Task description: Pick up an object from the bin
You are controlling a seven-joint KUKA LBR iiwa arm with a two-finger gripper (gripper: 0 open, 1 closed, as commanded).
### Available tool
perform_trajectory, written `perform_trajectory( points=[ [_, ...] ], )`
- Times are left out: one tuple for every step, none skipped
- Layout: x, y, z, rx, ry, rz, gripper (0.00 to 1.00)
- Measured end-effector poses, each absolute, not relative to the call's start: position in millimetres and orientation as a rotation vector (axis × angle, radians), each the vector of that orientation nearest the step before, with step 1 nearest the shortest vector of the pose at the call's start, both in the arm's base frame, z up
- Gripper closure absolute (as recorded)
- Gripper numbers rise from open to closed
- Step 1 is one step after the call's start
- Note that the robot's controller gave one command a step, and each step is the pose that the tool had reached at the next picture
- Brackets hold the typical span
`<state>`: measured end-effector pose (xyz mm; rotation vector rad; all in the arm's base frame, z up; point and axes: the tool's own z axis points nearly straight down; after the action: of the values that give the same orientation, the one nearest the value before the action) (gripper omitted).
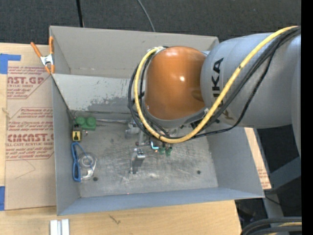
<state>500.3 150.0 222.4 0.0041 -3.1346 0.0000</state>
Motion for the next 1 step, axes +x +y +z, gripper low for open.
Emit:
perform_trajectory(
  points=[
    [512.7, 141.0, 82.7, 0.234, -3.126, 0.002, 0.00]
  ],
)
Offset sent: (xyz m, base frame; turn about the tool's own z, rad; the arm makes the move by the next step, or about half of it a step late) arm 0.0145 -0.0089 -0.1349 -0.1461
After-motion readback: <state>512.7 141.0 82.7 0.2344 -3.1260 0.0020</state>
